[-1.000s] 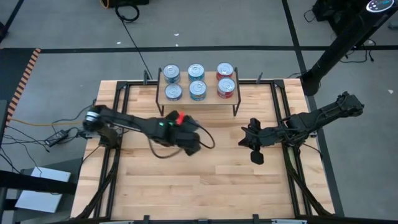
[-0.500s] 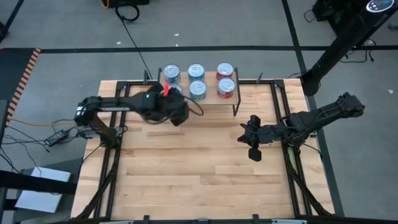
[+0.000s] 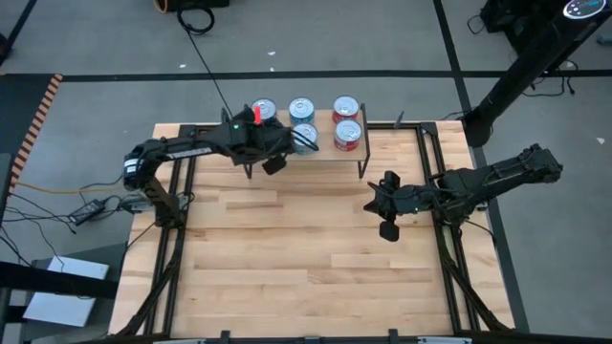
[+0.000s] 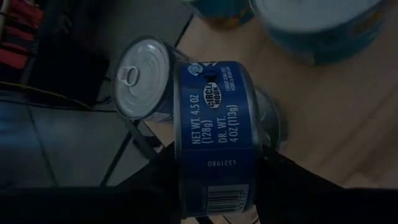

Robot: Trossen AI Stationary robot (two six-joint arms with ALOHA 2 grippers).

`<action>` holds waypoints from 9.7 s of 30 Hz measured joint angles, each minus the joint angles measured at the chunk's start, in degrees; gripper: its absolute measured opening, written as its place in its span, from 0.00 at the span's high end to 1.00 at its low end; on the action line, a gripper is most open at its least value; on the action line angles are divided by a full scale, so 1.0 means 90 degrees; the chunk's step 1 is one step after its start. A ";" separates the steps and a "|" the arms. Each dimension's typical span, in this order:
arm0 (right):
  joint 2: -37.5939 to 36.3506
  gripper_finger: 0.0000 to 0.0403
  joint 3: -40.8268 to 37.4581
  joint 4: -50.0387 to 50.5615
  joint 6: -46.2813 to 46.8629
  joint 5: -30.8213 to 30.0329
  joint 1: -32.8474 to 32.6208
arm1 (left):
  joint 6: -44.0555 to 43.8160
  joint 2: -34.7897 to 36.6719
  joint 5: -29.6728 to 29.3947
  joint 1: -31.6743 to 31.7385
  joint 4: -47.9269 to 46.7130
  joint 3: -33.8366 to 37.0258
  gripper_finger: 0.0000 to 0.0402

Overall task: Stack canned seafood by type on shelf
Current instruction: Stack the blue can on top of the other blue can on the shelf, then stack the blue can into the bottom blue can on the shelf

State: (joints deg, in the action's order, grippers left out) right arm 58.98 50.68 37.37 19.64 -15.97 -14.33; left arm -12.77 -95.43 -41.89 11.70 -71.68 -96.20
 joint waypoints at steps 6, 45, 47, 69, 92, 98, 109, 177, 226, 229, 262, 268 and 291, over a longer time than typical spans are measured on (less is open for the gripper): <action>0.0002 0.94 0.0000 -0.0051 -0.0041 0.0017 0.0210 | 0.0414 -0.0361 -0.0086 0.0186 -0.0166 -0.0002 0.64; 0.0002 0.93 0.0000 -0.0146 -0.0316 0.0032 0.0578 | 0.0382 -0.0477 0.0833 0.0277 -0.0337 -0.0015 0.51; 0.0002 0.93 0.0000 -0.0146 -0.0314 0.0035 0.0578 | 0.0365 -0.0475 0.0916 0.0277 -0.0349 -0.0016 0.51; 0.0002 0.93 0.0000 -0.0144 -0.0301 0.0070 0.0578 | 0.0384 -0.0484 0.0942 0.0268 -0.0602 -0.0005 0.51; 0.0002 0.93 0.0000 -0.0141 -0.0372 0.0117 0.0578 | -0.0308 -0.0516 0.1293 0.0285 -0.0705 0.0024 0.15; 0.0002 0.93 0.0000 -0.0141 -0.0372 0.0119 0.0578 | -0.0336 -0.0516 0.1156 0.0285 -0.0724 0.0024 0.18; 0.0002 0.93 0.0000 -0.0141 -0.0323 0.0136 0.0578 | -0.0489 -0.0508 0.1132 0.0117 -0.0725 -0.0732 0.31; 0.0000 0.93 -0.0002 -0.0391 0.0054 0.0913 0.0325 | -0.1904 0.0779 0.2706 -0.2569 0.4237 0.1212 1.00; 0.5870 0.98 0.0409 -0.5532 0.1967 0.0632 -0.2203 | -0.3733 -0.2063 0.1078 -0.4456 1.1820 0.5520 1.00; 0.5972 0.98 0.0545 -0.5487 0.1977 0.0624 -0.2117 | -0.3626 -0.2208 0.1225 -0.4452 1.1823 0.5282 1.00; 0.4826 0.98 0.0690 -0.4763 0.2703 0.0394 -0.1632 | -0.3355 -0.2308 0.2819 -0.4466 1.1660 0.4789 0.97; 0.4828 0.94 0.0690 -0.4765 0.2640 0.0441 -0.1632 | -0.3430 -0.2308 0.2824 -0.4463 1.1652 0.4787 0.91; 0.4828 0.87 0.0690 -0.4798 0.2500 0.0623 -0.1642 | -0.3484 -0.0997 0.3377 -0.4043 1.0046 0.4798 0.52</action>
State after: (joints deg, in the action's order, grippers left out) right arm 102.43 56.88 -5.82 42.14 -10.36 -29.10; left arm -44.12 -104.40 -11.49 -24.69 18.74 -53.02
